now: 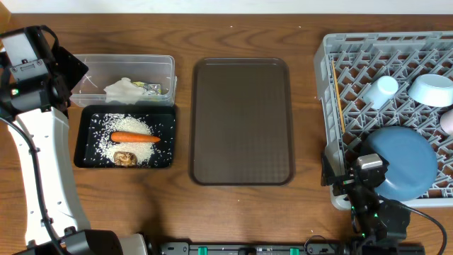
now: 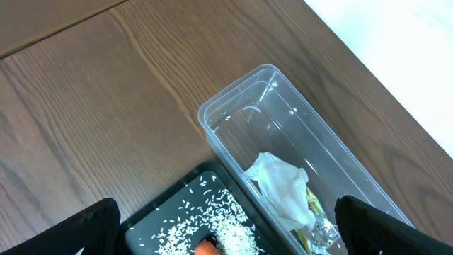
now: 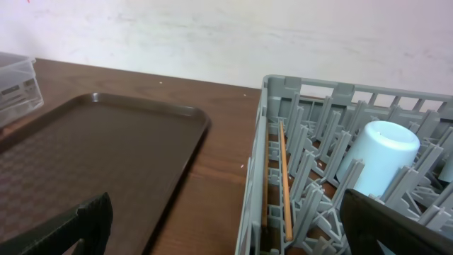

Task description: Sort waste into correct bins and load items into the dishwasher rack

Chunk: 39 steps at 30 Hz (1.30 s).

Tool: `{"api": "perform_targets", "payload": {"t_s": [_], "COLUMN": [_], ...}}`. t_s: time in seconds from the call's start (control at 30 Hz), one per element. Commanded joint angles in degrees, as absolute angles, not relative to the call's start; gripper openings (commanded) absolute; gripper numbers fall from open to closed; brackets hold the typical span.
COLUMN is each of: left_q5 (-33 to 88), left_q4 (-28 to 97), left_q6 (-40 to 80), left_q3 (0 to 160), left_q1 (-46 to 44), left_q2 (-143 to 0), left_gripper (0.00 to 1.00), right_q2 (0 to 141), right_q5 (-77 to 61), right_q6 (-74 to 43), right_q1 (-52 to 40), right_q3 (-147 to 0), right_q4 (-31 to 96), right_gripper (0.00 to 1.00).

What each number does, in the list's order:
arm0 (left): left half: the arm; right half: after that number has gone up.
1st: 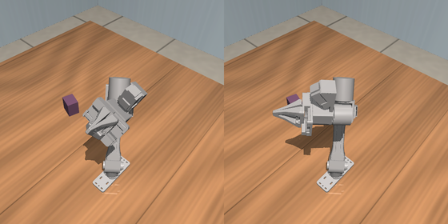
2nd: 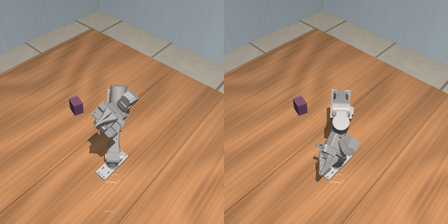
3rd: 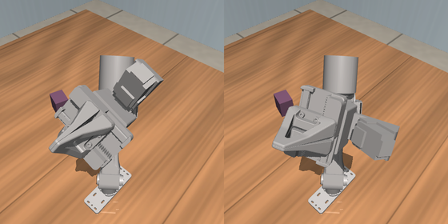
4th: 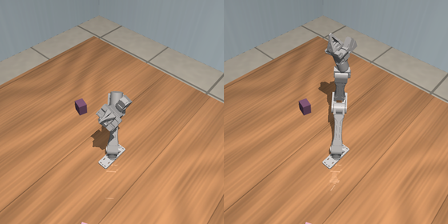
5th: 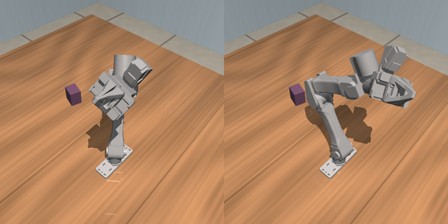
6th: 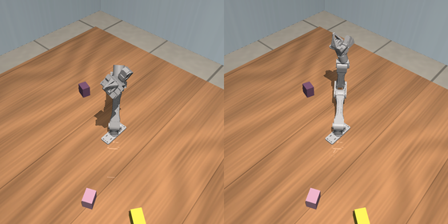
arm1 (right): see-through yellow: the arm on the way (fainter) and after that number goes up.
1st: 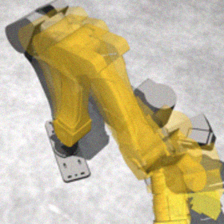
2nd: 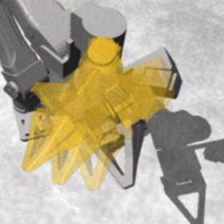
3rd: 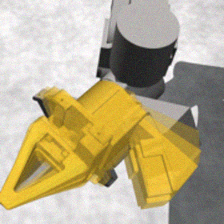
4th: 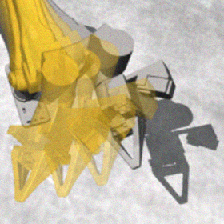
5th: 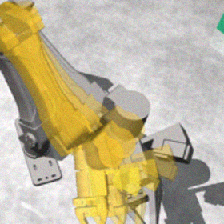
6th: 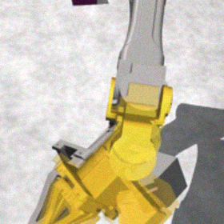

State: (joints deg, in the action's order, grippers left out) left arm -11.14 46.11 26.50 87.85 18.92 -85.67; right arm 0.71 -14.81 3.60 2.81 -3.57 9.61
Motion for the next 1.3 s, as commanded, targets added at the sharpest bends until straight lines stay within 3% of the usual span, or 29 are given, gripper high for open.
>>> {"api": "perform_targets", "payload": {"t_s": [0.0, 1.03, 1.27], "left_q5": [-12.08, -12.08, -12.43], "left_q4": [46.22, 46.24, 46.19], "left_q6": [25.54, 25.54, 25.52], "left_q3": [88.12, 88.01, 83.7], "left_q1": [18.96, 18.94, 18.96], "left_q2": [-85.93, -85.62, -79.29], "left_gripper": [0.98, 0.98, 0.98], "right_q2": [0.3, 0.3, 0.32], "right_q5": [-15.07, -15.07, -15.07], "right_q6": [4.36, 4.36, 4.36], "right_q1": [3.03, 3.03, 3.03], "right_q3": [-3.05, -3.05, -3.05], "right_q4": [9.65, 9.65, 9.65], "right_gripper": [0.99, 0.99, 0.99]}}
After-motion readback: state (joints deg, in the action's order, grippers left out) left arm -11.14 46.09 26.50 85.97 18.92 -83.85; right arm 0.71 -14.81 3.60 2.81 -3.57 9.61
